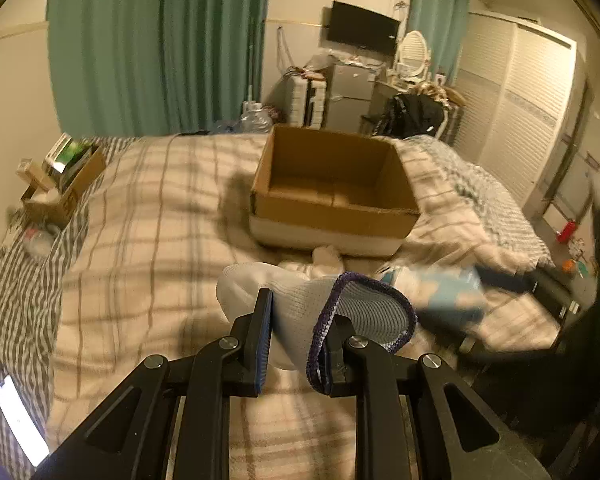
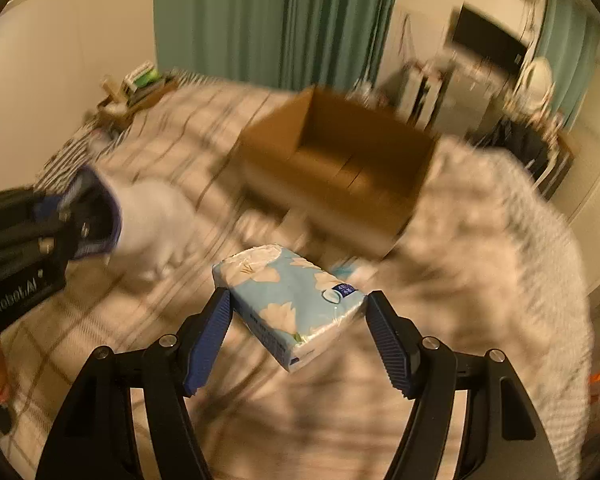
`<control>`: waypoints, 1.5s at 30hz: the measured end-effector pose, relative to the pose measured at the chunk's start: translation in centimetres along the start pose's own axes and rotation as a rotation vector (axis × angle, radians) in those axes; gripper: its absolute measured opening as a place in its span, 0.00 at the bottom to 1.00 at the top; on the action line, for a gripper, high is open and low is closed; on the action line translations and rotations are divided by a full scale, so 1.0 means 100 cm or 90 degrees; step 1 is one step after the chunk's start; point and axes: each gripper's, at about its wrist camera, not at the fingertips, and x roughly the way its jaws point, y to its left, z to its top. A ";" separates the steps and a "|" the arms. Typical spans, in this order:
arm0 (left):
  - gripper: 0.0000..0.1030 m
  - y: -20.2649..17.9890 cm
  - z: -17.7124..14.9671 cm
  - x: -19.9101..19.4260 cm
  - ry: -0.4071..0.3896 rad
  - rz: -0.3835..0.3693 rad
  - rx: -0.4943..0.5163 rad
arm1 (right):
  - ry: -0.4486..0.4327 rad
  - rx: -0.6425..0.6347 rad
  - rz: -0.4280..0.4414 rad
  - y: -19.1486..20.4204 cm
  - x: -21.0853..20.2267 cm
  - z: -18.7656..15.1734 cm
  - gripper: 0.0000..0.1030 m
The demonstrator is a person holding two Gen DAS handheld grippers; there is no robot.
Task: Organize objects
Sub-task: 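Lower the sock into the box with the left tool while the right tool drops the tissue pack in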
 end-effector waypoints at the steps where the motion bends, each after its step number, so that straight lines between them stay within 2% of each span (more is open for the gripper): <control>1: 0.19 -0.003 0.009 -0.004 -0.007 -0.002 0.009 | -0.015 -0.002 -0.010 -0.006 -0.010 0.008 0.66; 6: 0.19 -0.016 0.049 -0.015 -0.031 -0.019 0.048 | -0.094 -0.005 -0.050 -0.040 -0.052 0.066 0.66; 9: 0.19 -0.022 0.081 -0.009 -0.040 -0.033 0.069 | -0.122 0.001 -0.060 -0.057 -0.060 0.101 0.66; 13: 0.19 -0.024 0.117 0.010 -0.045 -0.033 0.080 | -0.138 0.018 -0.070 -0.081 -0.052 0.139 0.66; 16: 0.19 -0.020 0.140 0.036 -0.036 -0.038 0.068 | -0.135 0.032 -0.059 -0.094 -0.030 0.164 0.66; 23: 0.19 -0.014 0.166 0.118 0.009 -0.036 0.075 | -0.085 0.051 -0.035 -0.114 0.053 0.182 0.66; 28: 0.19 -0.014 0.159 0.164 0.032 -0.039 0.085 | -0.054 0.058 -0.011 -0.125 0.103 0.175 0.66; 31: 0.22 -0.015 0.151 0.180 0.045 -0.047 0.088 | -0.057 0.085 0.016 -0.133 0.116 0.163 0.68; 32: 0.26 -0.015 0.148 0.183 0.048 -0.050 0.086 | -0.064 0.097 0.029 -0.137 0.118 0.161 0.73; 33: 0.31 -0.015 0.145 0.185 0.049 -0.057 0.083 | -0.073 0.109 0.041 -0.142 0.118 0.158 0.82; 35: 0.63 -0.014 0.143 0.183 0.046 -0.058 0.078 | -0.091 0.130 0.047 -0.145 0.112 0.156 0.87; 36: 0.72 -0.014 0.142 0.177 0.036 -0.051 0.074 | -0.096 0.131 0.046 -0.146 0.108 0.157 0.87; 39: 0.74 -0.014 0.144 0.155 0.016 -0.036 0.080 | -0.110 0.117 0.021 -0.143 0.082 0.162 0.87; 40: 0.77 -0.014 0.146 0.149 0.013 -0.031 0.081 | -0.117 0.111 0.010 -0.142 0.072 0.163 0.87; 42: 0.91 -0.014 0.146 0.123 -0.010 -0.014 0.079 | -0.130 0.100 -0.004 -0.140 0.049 0.166 0.87; 45: 0.95 -0.015 0.143 0.095 -0.035 0.007 0.074 | -0.144 0.078 -0.025 -0.131 0.009 0.164 0.87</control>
